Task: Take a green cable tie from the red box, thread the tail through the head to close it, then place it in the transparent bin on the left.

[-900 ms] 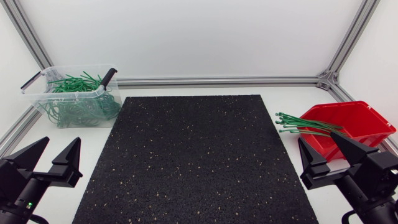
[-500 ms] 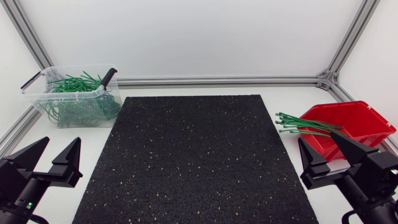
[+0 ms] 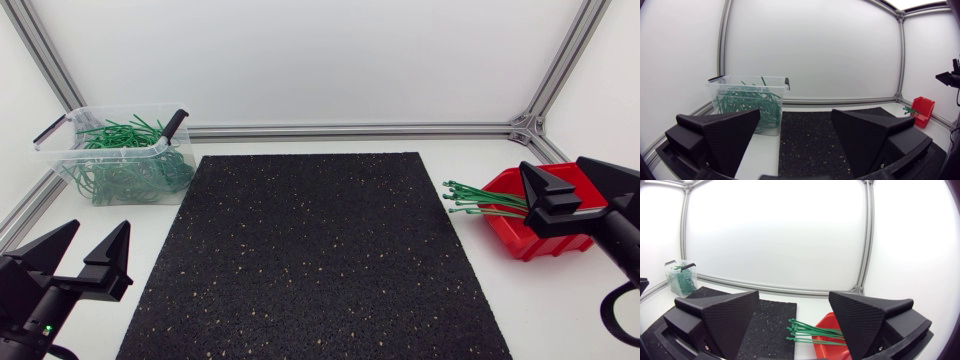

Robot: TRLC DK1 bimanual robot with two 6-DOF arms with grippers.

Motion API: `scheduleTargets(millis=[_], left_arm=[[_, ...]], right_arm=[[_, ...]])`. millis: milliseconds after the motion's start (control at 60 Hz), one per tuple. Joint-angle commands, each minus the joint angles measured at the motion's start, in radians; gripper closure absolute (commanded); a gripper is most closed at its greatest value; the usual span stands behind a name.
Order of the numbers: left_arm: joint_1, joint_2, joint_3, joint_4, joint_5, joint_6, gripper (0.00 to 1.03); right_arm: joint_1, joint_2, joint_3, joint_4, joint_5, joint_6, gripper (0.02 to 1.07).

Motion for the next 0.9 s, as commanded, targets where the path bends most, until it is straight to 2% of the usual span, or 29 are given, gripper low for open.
scheduleTargets(millis=[0, 83, 217, 300, 483, 600, 750, 883], left_arm=[[-0.005, -0.003, -0.043, -0.013, 0.007, -0.009, 0.04], [-0.002, -0.003, -0.041, -0.013, 0.007, -0.009, 0.04], [-0.002, -0.003, -0.041, -0.015, 0.006, -0.009, 0.04], [-0.001, -0.003, -0.041, -0.015, 0.006, -0.009, 0.04], [-0.001, 0.002, -0.041, -0.015, 0.006, -0.009, 0.04], [-0.002, 0.002, -0.041, -0.015, 0.006, -0.009, 0.04], [-0.001, 0.007, -0.041, -0.015, 0.004, -0.009, 0.04], [-0.002, 0.008, -0.041, -0.015, 0.004, -0.009, 0.04]], right_arm=[[-0.037, 0.099, 0.054, -0.013, -0.006, -0.026, 0.06], [-0.08, 0.188, 0.104, -0.042, -0.028, -0.052, 0.06], [-0.196, 0.309, 0.185, -0.118, -0.216, -0.103, 0.07], [-0.231, 0.378, 0.225, -0.161, -0.285, -0.15, 0.07], [-0.245, 0.535, 0.328, -0.284, -0.288, -0.316, 0.07], [-0.245, 0.621, 0.385, -0.362, -0.29, -0.565, 0.07], [-0.247, 0.701, 0.414, -0.365, -0.288, -0.635, 0.07], [-0.253, 0.766, 0.428, -0.385, -0.262, -0.81, 0.07]])
